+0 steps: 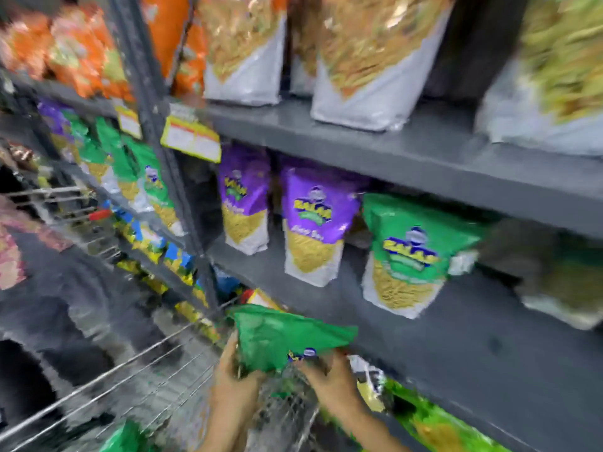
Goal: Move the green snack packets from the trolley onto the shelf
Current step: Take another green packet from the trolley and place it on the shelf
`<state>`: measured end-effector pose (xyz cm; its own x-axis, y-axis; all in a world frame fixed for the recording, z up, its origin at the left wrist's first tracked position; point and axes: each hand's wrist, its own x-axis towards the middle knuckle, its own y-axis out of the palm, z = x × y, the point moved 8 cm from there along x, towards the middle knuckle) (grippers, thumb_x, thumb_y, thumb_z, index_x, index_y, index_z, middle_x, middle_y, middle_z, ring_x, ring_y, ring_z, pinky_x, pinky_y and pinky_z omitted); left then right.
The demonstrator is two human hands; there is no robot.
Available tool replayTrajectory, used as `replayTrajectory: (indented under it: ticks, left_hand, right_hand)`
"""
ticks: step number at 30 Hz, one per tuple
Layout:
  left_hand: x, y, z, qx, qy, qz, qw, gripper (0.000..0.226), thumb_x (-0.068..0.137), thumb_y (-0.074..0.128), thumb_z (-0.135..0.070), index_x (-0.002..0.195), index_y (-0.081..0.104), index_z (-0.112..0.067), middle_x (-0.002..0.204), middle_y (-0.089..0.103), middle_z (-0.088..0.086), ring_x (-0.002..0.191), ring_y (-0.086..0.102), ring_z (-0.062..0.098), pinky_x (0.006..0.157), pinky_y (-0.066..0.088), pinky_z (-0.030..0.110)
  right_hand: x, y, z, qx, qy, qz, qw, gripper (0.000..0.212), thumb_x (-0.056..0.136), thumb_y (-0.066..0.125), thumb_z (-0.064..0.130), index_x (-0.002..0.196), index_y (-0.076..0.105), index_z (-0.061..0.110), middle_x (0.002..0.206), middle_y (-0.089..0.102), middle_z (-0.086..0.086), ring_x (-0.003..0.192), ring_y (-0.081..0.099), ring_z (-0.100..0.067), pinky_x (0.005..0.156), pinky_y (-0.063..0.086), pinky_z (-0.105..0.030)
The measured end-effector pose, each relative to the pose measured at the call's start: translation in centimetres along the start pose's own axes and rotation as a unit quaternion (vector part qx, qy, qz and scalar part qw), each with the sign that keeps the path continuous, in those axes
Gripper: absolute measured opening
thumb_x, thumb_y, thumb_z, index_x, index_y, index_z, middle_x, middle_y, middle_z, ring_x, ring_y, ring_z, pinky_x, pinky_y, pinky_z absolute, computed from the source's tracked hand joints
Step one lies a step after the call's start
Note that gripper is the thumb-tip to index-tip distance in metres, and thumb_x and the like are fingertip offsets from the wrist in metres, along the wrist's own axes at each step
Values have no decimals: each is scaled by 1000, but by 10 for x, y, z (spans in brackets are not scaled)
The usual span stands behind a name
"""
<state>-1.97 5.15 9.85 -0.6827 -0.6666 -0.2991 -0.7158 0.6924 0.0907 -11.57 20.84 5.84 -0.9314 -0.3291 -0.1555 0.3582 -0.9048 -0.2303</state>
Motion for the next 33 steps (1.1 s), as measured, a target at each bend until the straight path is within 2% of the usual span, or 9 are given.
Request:
replayTrajectory:
  ticks: [2, 5, 8, 12, 15, 17, 24, 29, 33]
  left_hand:
    - [-33, 40, -29, -19, 47, 48, 998, 79, 43, 62, 11, 113, 60, -26, 98, 72, 0, 85, 66, 13, 87, 54, 45]
    - [-82, 124, -48, -49, 65, 174, 981, 68, 49, 59, 11, 111, 63, -17, 97, 73, 7, 77, 69, 7, 65, 56, 22]
    - [-122, 208, -49, -19, 58, 268, 961, 75, 44, 62, -3, 117, 60, -17, 110, 69, 14, 98, 66, 28, 81, 54, 37]
    - [-154, 299, -29, 62, -15, 334, 940, 91, 40, 56, -7, 129, 47, -20, 115, 66, 15, 85, 63, 28, 65, 46, 29]
    - [-172, 342, -31, 85, -18, 346, 934, 71, 53, 54, 2, 123, 48, -7, 96, 63, 15, 66, 53, 24, 53, 37, 25]
    - [-174, 359, -34, 91, -9, 339, 936, 47, 66, 51, 11, 111, 52, -3, 87, 60, 13, 62, 50, 22, 51, 35, 25]
    - [-155, 381, -21, 164, 32, 292, 942, 49, 74, 50, 5, 119, 44, -12, 106, 59, 10, 91, 58, 29, 68, 45, 29]
    - [-149, 381, -5, 153, 84, 266, 948, 46, 71, 56, 4, 111, 49, -19, 113, 62, 6, 102, 60, 27, 80, 47, 34]
    - [-158, 368, 31, 79, 111, 229, 964, 52, 83, 55, -4, 134, 46, -13, 130, 45, -8, 118, 45, 12, 104, 36, 32]
  right_hand:
    - [-29, -61, 38, 37, -49, -60, 996, 20, 64, 81, 31, 59, 62, 28, 50, 59, 17, 52, 52, 5, 54, 40, -18]
    - [-75, -160, 86, 66, -126, -149, 979, 43, 75, 73, 2, 51, 43, 23, 39, 51, 15, 39, 40, 6, 44, 30, -10]
    - [-98, -248, 84, 69, -152, -232, 958, 24, 77, 71, 0, 71, 62, 22, 59, 68, 22, 56, 55, 10, 57, 43, -6]
    - [-108, -334, 60, 48, -130, -315, 939, 17, 78, 73, 10, 93, 71, 18, 84, 75, 9, 75, 67, -2, 72, 53, -25]
    - [-106, -373, 47, 7, -101, -353, 930, 18, 79, 72, 24, 94, 72, 15, 87, 74, -3, 76, 67, -12, 74, 55, -37]
    - [-103, -386, 48, -1, -97, -358, 929, 13, 80, 71, 23, 90, 71, 16, 78, 71, 4, 69, 64, -2, 68, 54, -30]
    - [-80, -399, 33, 35, -77, -345, 935, 16, 76, 75, 17, 89, 67, 11, 75, 65, 8, 67, 62, -6, 61, 50, -10]
    - [-76, -408, 16, 93, -62, -345, 932, 27, 74, 76, 29, 90, 62, 12, 87, 63, -3, 80, 57, -15, 76, 49, -26]
    - [-64, -410, -8, 227, 5, -294, 928, 53, 82, 41, 66, 106, 62, 24, 114, 65, 1, 108, 58, -16, 99, 41, -42]
